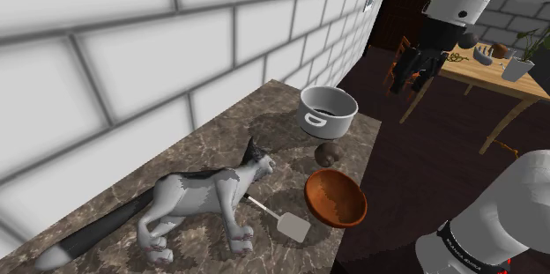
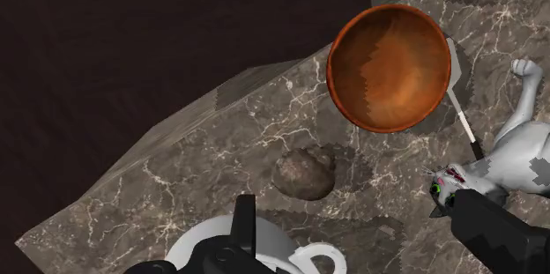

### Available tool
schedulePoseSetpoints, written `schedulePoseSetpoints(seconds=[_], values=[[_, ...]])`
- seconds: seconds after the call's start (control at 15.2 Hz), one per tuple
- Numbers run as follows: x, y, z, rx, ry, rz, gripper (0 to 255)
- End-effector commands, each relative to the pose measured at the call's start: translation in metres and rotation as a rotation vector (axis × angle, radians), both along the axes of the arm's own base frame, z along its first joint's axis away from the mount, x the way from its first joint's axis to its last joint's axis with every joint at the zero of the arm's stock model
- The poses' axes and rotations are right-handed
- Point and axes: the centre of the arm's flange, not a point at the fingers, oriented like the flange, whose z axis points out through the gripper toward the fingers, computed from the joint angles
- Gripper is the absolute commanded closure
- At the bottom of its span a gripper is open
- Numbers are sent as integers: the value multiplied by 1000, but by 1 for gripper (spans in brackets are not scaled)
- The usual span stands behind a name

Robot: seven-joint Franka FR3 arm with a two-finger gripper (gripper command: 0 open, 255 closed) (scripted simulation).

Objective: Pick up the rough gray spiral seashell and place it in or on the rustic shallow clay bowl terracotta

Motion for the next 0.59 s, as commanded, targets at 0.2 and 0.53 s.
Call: schedulePoseSetpoints(seconds=[0.2, 0.53], values=[[6, -11, -39, 23, -36, 141, 0], [22, -25, -103, 62, -97, 377, 0]])
